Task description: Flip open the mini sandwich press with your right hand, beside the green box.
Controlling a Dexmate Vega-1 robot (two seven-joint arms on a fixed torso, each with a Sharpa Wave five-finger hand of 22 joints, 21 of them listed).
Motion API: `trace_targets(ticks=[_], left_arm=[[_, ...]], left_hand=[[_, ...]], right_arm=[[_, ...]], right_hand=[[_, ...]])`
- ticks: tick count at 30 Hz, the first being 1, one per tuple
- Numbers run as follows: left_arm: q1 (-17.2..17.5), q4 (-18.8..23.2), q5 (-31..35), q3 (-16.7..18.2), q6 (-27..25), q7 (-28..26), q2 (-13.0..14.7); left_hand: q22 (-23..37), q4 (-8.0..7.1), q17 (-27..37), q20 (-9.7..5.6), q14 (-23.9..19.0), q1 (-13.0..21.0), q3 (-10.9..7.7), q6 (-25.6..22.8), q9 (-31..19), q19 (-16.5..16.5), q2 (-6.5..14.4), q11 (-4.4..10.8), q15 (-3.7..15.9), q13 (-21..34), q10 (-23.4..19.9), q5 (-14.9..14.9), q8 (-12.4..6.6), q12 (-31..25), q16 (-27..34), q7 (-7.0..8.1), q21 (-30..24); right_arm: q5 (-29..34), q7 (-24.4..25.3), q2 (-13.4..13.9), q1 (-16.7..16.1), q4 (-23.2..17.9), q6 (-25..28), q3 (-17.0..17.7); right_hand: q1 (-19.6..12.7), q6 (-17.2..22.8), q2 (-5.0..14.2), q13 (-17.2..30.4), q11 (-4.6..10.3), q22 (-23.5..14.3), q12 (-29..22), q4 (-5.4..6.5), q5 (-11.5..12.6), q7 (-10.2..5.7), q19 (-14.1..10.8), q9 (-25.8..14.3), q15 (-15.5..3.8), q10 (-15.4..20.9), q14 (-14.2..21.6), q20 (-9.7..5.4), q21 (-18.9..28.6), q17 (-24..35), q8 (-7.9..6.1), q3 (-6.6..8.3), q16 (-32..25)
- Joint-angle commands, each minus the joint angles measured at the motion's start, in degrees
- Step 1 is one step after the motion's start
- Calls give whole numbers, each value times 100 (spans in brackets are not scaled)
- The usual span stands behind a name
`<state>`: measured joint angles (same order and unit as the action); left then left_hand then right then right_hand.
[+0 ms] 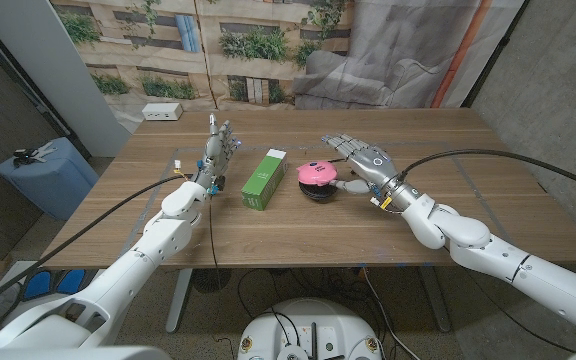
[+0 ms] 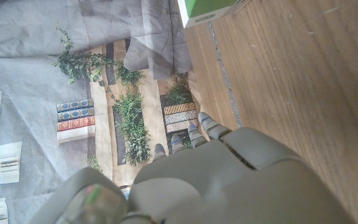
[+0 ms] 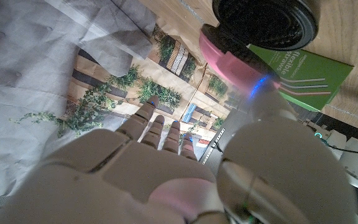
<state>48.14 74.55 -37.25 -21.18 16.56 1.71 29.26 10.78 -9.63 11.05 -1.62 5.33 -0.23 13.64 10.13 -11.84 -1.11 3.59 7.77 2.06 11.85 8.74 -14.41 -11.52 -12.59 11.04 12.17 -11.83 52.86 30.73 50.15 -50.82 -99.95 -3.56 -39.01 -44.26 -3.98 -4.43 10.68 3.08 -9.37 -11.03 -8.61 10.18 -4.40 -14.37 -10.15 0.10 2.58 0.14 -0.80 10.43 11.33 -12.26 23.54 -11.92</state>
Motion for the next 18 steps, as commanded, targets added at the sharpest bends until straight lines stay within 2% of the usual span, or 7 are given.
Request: trace_targets(ticks=[1,18], left_arm=[[-1,-2,-1,0,1,0,-1],[-3,-4,0,-1,1,0,-2]], left_hand=[[15,-4,19,-21,42,-1,43,194,-26,-20,297,5,212,14,32,-26,-30,-38,17,46,-37],[15,-4,19,-20,41,-2,43,199,-26,-19,298,0,215,14,38,-25,-28,-36,18,46,-36]], right_arm=[[-91,18,-41,-14,-58,-47,84],[-211,-42,-154,52,-84,-72,149]], right_hand=[[14,58,-35,14,-19,-7,-5,18,0,-22,-47,-19,6,66,49,18,25,17,-6,1,-47],[28,122,-28,15,-13,-8,-11,8,3,-33,-50,-19,9,112,65,34,21,17,-9,-12,-47]])
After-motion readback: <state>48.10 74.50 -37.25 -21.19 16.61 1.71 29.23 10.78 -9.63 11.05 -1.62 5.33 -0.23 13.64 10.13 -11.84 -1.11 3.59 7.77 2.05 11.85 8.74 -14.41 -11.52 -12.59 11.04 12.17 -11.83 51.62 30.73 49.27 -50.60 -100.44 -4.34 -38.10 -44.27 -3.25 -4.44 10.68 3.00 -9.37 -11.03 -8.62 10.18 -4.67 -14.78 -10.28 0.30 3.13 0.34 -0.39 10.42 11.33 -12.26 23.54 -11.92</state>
